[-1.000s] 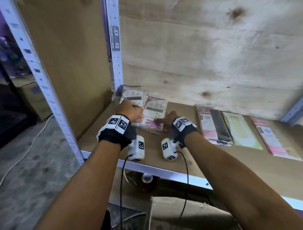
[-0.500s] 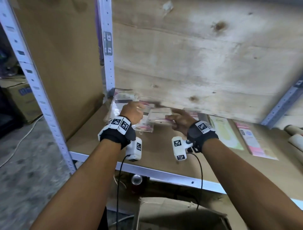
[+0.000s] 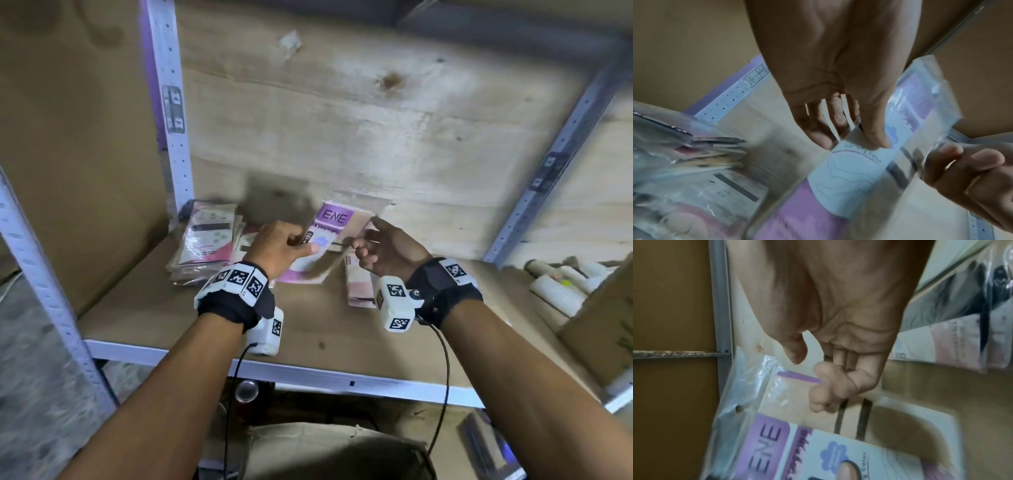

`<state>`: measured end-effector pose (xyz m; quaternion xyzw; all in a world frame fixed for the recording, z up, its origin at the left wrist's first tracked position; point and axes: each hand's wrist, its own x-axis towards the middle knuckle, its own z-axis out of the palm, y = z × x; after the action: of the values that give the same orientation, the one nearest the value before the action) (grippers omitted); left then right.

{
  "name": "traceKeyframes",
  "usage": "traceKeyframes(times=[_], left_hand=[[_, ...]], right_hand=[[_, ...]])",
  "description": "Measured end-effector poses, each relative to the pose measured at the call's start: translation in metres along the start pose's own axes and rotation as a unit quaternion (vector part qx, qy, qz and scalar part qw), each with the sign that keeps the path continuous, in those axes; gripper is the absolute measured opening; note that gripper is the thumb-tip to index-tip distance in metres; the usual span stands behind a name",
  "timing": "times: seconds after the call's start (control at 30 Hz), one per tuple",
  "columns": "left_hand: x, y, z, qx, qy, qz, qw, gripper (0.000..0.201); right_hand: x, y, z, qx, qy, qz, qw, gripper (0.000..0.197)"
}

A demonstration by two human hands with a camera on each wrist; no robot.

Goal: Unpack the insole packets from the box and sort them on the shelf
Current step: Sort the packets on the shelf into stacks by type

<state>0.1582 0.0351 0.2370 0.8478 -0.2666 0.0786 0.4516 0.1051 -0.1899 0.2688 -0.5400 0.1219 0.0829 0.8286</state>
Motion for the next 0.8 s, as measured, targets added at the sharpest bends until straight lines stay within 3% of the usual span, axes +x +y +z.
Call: traceKeyframes(times=[0.1, 0.2, 0.33, 0.47, 0.63, 0.8], left_hand=[[0.001, 0.001, 0.006, -0.074, -0.038, -0.006, 0.996, 0.021], [0.003, -0.002, 0.015, -0.146, -0.068, -0.048, 0.986, 0.027], [0.009, -0.004, 0.025, -0.201, -0.086, -0.098, 0.971, 0.037], [0.009, -0.003, 0.040, -0.264, -0.083, -0.162, 0.947, 0.037], [0.011, 0.000, 0.063, -0.310, -0.067, -0.201, 0.927, 0.030], [0.012, 0.000, 0.081, -0.276, -0.106, -0.186, 0.937, 0.033]], right_hand=[[-0.006, 0.005, -0.008, -0.032, 0.012, -0.032, 0.999, 0.037], [-0.009, 0.021, -0.014, -0.145, 0.049, -0.074, 0.985, 0.021], [-0.016, 0.049, -0.021, -0.316, 0.062, -0.103, 0.941, 0.008], [-0.014, 0.066, -0.035, -0.287, -0.005, -0.116, 0.951, 0.036], [-0.009, 0.075, -0.051, -0.215, 0.008, -0.149, 0.965, 0.037], [-0.012, 0.078, -0.072, -0.194, -0.005, -0.142, 0.971, 0.042]])
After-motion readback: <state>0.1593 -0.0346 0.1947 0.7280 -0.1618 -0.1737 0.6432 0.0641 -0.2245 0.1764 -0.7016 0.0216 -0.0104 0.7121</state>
